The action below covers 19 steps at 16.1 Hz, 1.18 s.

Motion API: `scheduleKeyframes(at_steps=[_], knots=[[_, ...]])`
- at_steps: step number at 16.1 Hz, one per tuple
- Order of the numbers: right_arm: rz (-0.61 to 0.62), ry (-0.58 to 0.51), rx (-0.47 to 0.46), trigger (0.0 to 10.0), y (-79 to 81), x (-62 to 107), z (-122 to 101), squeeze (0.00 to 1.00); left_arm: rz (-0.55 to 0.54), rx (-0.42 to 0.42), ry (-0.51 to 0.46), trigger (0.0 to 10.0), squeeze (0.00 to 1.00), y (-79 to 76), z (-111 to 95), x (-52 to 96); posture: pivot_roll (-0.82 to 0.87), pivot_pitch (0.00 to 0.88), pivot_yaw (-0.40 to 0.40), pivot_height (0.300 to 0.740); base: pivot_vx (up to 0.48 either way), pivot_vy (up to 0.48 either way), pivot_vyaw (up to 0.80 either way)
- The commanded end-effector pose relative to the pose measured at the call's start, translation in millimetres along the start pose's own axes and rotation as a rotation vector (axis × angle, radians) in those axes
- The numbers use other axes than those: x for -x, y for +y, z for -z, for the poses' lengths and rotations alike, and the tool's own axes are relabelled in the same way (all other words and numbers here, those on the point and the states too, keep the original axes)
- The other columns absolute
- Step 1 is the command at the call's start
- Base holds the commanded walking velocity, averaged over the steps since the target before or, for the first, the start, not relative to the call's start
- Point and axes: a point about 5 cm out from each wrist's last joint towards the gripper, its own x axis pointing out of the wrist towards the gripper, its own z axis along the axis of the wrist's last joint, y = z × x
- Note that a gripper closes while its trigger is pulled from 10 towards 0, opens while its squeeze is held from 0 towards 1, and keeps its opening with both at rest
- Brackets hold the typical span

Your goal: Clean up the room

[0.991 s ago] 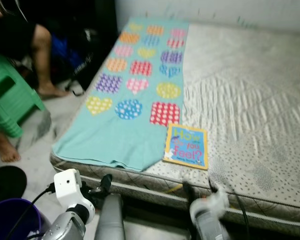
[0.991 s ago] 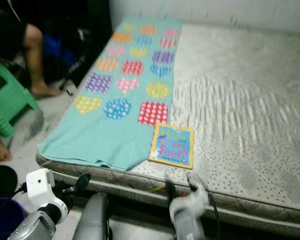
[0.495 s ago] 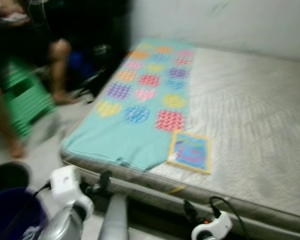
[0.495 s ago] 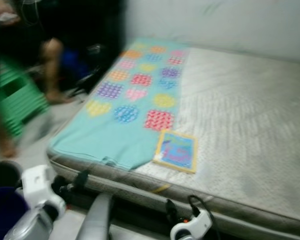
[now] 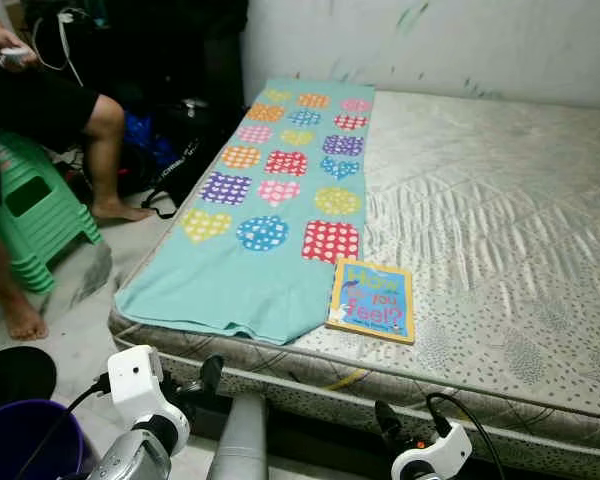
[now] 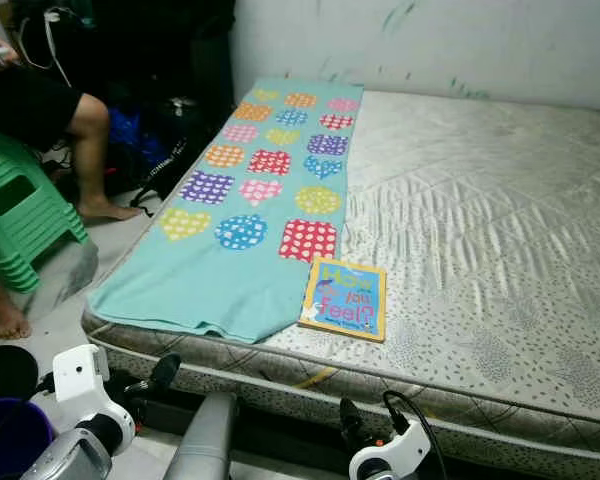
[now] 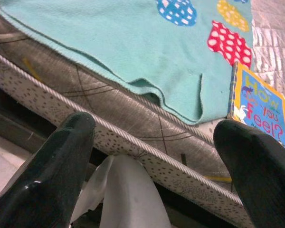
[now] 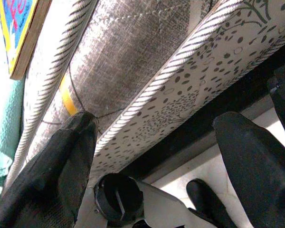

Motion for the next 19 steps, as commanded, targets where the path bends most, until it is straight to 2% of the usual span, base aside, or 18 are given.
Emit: scheduleKeyframes(at_steps=[1, 10, 11, 19], knots=[[-0.615, 0.173, -0.025, 10.0, 270.3, -4.7, 75.6, 0.00, 0.001, -0.010, -0.015, 10.0, 0.00, -0.8, -3.7, 1.6, 0.33, 0.250, 0.097, 0.601, 0.000, 0.000, 0.00], [-0.615, 0.173, -0.025, 10.0, 270.3, -4.7, 75.6, 0.00, 0.001, -0.010, -0.015, 10.0, 0.00, -0.8, -3.7, 1.6, 0.33, 0.250, 0.097, 0.601, 0.000, 0.000, 0.00], [-0.618, 0.177, -0.032, 10.0, 269.9, -4.8, 75.4, 0.00, 0.003, -0.010, -0.016, 10.0, 0.00, -1.3, -3.8, 0.8, 0.33, 0.000, 0.000, 0.601, 0.000, 0.000, 0.00], [-0.618, 0.177, -0.032, 10.0, 269.9, -4.8, 75.4, 0.00, 0.003, -0.010, -0.016, 10.0, 0.00, -1.3, -3.8, 0.8, 0.33, 0.000, 0.000, 0.601, 0.000, 0.000, 0.00]])
